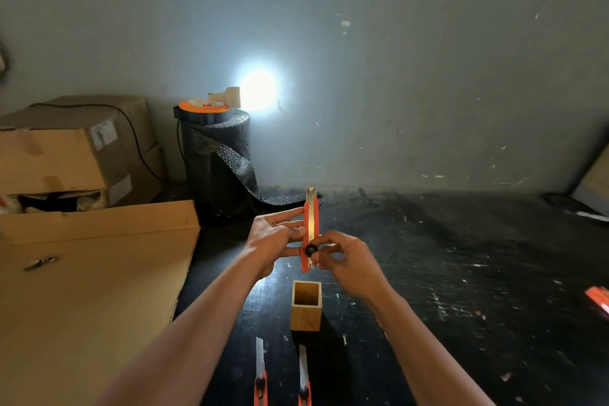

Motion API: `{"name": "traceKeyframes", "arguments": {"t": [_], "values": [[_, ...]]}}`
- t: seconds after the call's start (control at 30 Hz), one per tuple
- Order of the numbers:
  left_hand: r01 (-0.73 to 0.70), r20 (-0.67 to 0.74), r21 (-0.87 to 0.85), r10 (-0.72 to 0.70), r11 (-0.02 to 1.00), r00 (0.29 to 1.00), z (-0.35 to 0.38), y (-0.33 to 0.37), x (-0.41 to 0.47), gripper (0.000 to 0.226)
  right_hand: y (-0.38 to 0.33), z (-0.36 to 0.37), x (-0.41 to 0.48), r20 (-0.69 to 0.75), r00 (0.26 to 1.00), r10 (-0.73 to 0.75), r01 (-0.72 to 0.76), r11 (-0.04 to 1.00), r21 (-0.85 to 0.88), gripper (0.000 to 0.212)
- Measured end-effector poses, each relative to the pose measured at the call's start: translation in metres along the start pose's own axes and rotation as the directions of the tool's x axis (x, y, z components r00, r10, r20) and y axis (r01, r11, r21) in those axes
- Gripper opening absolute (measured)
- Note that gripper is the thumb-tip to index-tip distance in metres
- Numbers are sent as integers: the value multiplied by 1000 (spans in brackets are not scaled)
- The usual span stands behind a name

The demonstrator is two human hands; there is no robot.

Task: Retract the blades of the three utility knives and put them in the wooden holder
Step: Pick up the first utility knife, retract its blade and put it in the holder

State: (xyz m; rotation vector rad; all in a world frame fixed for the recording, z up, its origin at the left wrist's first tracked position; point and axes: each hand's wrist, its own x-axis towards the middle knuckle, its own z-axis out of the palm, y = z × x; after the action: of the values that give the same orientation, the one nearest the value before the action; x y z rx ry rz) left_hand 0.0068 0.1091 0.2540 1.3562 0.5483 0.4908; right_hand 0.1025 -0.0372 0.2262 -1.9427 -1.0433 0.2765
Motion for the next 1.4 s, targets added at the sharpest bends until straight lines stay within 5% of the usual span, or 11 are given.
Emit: {"name": "traceKeyframes", "arguments": {"t": [0.17, 1.07, 1.4], "values": [[-33, 2, 11, 33, 999, 999, 2, 6, 5, 38, -2, 1, 2, -12, 1000, -22, 22, 1000, 14, 30], [-126, 21, 45, 125, 991, 992, -1, 4, 22, 42, -11, 12, 19, -116, 993, 1, -1, 1000, 4, 26], [-117, 6, 25, 117, 993, 993, -4, -1, 37, 42, -2, 8, 29, -47, 999, -25, 22, 998, -59, 24]]}}
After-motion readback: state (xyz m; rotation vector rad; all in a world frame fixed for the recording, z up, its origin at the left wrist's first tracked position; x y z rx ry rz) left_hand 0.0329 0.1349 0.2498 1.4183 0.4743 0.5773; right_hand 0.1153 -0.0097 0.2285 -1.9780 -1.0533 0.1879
